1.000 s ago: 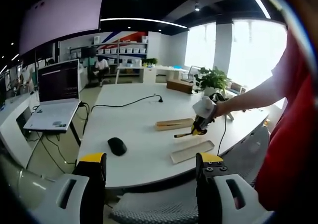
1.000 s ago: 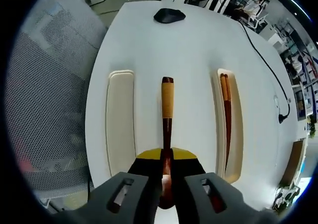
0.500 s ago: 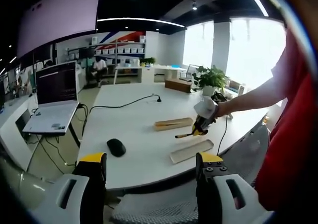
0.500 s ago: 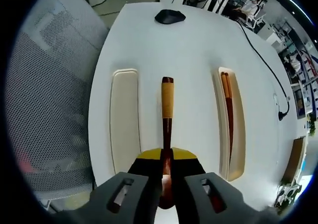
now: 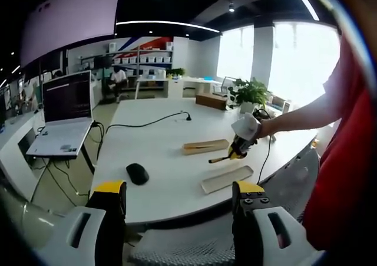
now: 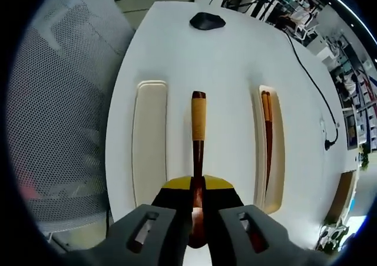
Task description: Arrange the utensils inside the cutlery case until each visible utensil rests in its matching compartment.
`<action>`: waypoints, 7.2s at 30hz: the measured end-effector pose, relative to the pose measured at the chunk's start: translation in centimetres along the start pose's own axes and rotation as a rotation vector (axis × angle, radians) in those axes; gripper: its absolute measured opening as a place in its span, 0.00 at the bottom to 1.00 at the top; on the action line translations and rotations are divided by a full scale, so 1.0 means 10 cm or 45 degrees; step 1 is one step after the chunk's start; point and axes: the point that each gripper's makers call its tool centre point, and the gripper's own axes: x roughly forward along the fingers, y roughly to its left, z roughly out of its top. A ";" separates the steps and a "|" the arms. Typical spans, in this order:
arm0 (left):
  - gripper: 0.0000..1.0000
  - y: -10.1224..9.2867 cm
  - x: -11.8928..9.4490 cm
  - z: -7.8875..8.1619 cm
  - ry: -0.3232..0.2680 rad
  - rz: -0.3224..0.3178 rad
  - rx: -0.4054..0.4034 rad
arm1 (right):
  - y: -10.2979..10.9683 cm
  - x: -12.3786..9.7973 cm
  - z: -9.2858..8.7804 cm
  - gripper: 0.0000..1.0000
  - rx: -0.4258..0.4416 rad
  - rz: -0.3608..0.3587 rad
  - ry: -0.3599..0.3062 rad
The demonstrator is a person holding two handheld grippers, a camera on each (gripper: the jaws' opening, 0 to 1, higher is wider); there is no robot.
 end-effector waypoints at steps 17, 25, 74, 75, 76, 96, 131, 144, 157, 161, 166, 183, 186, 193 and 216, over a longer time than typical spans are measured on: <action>0.75 -0.01 0.02 -0.05 0.000 -0.006 -0.025 | -0.14 -0.20 -0.02 0.01 -0.020 -0.059 0.019; 0.75 -0.01 0.02 -0.01 -0.012 -0.017 -0.024 | -0.24 -0.25 -0.04 0.01 0.021 -0.082 0.016; 0.75 0.03 0.13 0.01 0.034 -0.060 0.017 | -0.63 -0.42 0.02 0.01 0.019 -0.119 -0.006; 0.75 0.03 0.13 0.02 0.034 -0.061 0.016 | -0.64 -0.42 0.02 0.01 0.003 -0.117 0.001; 0.75 0.03 0.13 0.02 0.035 -0.060 0.015 | -0.66 -0.42 0.03 0.01 -0.004 -0.116 0.002; 0.75 0.03 0.15 -0.01 0.037 -0.051 -0.002 | -0.92 -0.44 0.09 0.01 0.091 -0.058 -0.081; 0.75 0.05 0.16 -0.06 0.048 -0.047 -0.019 | -1.16 -0.46 0.22 0.01 0.018 -0.056 -0.059; 0.75 0.03 0.19 -0.06 0.060 -0.056 -0.014 | -1.32 -0.53 0.31 0.01 -0.004 -0.052 -0.048; 0.75 0.04 0.21 -0.06 0.074 -0.060 -0.002 | -1.38 -0.40 0.34 0.01 -0.045 0.014 0.000; 0.75 0.07 0.20 -0.05 0.072 -0.050 -0.008 | -1.38 -0.35 0.32 0.01 -0.054 0.032 0.010; 0.75 0.04 0.21 -0.08 0.094 -0.057 -0.004 | -1.37 -0.30 0.31 0.01 -0.042 0.048 0.013; 0.75 0.01 0.26 -0.08 0.096 -0.073 -0.016 | -1.40 -0.26 0.30 0.01 -0.027 0.059 0.011; 0.75 0.03 0.26 -0.10 0.105 -0.073 -0.028 | -1.43 -0.24 0.32 0.01 -0.026 0.061 0.015; 0.75 0.06 0.25 -0.08 0.098 -0.060 -0.031 | -1.44 -0.19 0.32 0.01 -0.020 0.075 0.024; 0.75 0.07 0.27 -0.11 0.118 -0.059 -0.025 | -1.44 0.01 0.24 0.01 0.023 0.067 0.039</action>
